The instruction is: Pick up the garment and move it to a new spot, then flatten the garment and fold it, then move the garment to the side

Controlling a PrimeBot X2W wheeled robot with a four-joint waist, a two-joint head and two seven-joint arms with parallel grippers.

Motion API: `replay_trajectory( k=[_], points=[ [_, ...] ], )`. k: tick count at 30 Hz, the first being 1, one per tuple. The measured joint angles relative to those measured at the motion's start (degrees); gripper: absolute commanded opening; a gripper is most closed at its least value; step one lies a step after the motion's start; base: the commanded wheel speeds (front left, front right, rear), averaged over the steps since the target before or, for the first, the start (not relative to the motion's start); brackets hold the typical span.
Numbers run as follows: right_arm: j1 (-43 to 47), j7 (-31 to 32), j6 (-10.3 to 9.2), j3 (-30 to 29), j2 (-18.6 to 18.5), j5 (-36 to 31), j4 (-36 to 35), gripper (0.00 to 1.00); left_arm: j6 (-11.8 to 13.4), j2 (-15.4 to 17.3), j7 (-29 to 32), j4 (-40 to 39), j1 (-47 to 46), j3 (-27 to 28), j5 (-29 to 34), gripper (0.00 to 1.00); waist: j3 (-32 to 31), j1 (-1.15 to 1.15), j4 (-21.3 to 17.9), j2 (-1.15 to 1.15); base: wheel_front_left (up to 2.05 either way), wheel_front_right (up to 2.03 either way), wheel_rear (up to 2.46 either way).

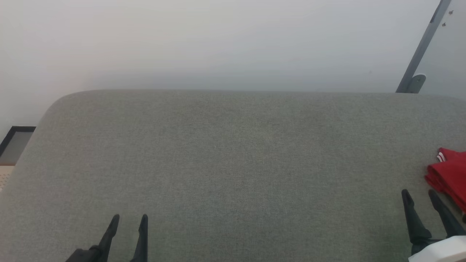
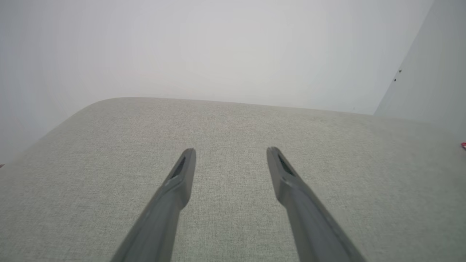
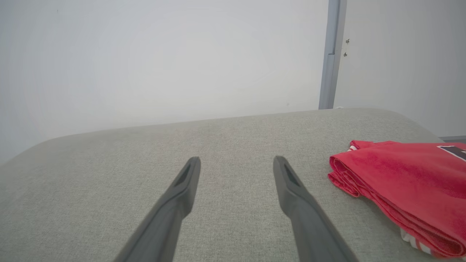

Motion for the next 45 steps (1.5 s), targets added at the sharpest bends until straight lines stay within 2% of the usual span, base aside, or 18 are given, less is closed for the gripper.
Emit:
replay_trajectory(
  k=[33, 34, 39, 45],
  points=[
    [1.5, 2.3, 0.0, -1.9, 1.9, -1.0, -4.2, 1.0, 0.0, -0.4, 0.0, -0.5, 0.6, 0.2, -0.2, 1.0, 0.7, 0.0, -0.1, 0.0, 0.0, 0.0, 0.0],
    [1.5, 2.3, 0.0, -1.9, 1.9, -1.0, -4.2, 0.0, 0.0, -0.6, 0.0, -1.0, 0.5, 0.4, -0.2, 0.0, 0.8, 0.0, -0.2, 0.0, 0.0, 0.0, 0.0],
    [2.2, 2.4, -0.01, -1.1, 3.7, -0.8, -2.1, 0.0, 0.0, -1.5, 0.1, 1.4, 1.0, 0.0, -0.6, 0.0, 0.8, 0.0, -0.2, 0.0, 0.0, 0.0, 0.0],
    [2.2, 3.8, -0.01, -1.4, 4.8, 4.0, -1.6, 0.0, 0.0, -1.5, 1.8, 2.0, 0.8, 0.1, -6.7, 0.0, 0.9, 0.0, -0.4, 0.0, 0.0, 0.0, 0.0]
  ],
)
